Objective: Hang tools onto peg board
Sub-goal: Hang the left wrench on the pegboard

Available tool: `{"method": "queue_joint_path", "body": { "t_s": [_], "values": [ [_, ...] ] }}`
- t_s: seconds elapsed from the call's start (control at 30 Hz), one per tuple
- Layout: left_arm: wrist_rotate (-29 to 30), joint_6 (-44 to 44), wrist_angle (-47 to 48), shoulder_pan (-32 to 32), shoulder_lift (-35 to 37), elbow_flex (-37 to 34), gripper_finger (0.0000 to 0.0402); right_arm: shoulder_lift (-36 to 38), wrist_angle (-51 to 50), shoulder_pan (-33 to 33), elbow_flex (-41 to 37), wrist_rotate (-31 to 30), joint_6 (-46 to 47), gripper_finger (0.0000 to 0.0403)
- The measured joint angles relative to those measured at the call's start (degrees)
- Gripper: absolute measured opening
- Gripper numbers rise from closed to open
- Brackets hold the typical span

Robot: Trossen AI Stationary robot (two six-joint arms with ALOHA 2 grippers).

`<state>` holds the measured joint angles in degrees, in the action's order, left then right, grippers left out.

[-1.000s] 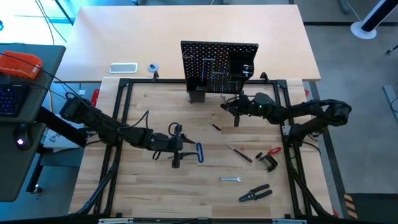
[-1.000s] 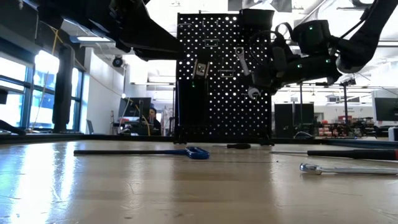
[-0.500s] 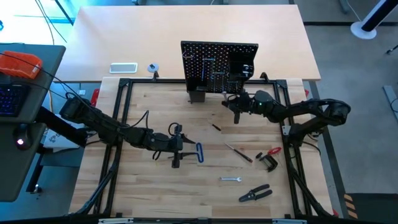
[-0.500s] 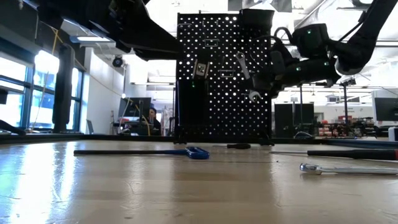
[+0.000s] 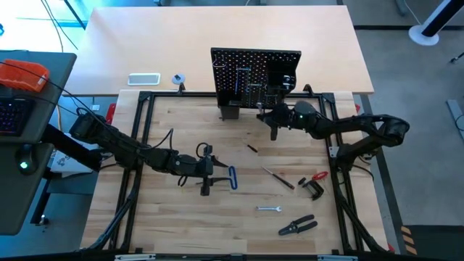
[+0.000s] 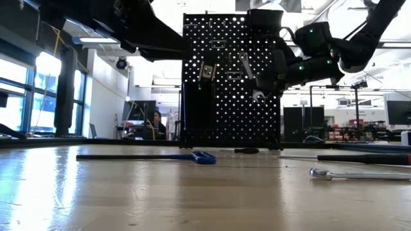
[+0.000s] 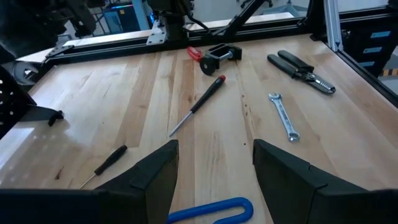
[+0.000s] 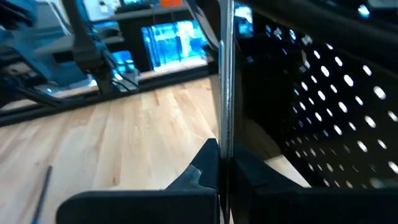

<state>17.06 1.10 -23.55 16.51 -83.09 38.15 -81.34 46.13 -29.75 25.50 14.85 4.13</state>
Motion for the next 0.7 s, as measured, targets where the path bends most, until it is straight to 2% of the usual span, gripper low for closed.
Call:
{"method": "queue_joint_path", "body": {
  "t_s": [0.7],
  "values": [
    [0.0,-0.3,-0.4,0.0,0.0,0.0,0.0197,0.0,-2.4,-1.1,0.0,-2.5,1.4,0.0005]
  ]
}}
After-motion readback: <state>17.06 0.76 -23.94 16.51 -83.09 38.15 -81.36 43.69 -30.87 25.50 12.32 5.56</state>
